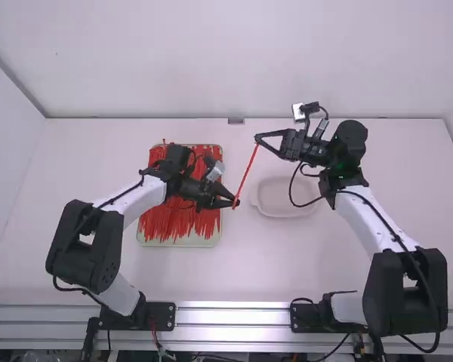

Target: Fasten the cable tie

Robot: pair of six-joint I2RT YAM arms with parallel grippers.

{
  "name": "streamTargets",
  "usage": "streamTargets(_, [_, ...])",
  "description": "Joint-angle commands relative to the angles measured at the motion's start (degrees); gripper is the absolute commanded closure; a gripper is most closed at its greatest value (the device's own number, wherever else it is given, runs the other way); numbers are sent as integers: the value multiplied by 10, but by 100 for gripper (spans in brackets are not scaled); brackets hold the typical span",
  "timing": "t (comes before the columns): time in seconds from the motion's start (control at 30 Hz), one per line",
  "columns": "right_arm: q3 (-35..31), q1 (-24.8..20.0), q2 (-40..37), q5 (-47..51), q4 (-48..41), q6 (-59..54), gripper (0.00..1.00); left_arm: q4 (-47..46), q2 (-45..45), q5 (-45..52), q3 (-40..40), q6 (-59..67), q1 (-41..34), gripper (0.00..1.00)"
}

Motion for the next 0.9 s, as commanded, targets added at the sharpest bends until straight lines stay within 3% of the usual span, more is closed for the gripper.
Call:
streamTargets(0.0, [14,-14,-9,2,5,2,99,38,4,5,1,-66,-2,98])
streamTargets(0.1, [14,-24,-9,-1,5,1,71,111,4,6,13,-119,-2,98])
streamTargets(0.17, [14,-31,-9,-7,5,1,42,173,4,6,24,-164,-3,98])
streamTargets(0.23, [14,-38,-9,-12,5,0,22,241,4,5,29,-212,-3,98])
streamTargets(0.27, [14,-39,-9,-13,5,0,21,247,4,5,29,-216,-3,98])
streamTargets(0.37, [14,-41,-9,-22,2,-3,5,390,4,6,31,-320,3,98])
streamTargets(0.4, [14,-41,-9,-23,2,-3,5,397,4,6,31,-325,3,98])
streamTargets(0.5, [14,-40,-9,-27,-4,-12,2,543,4,6,31,-417,2,98])
streamTargets(0.67, [14,-17,-9,-21,-9,-19,2,707,4,-3,31,-518,0,98])
streamTargets(0.87, [14,22,-9,-9,11,-29,9,740,4,-26,31,-556,5,98])
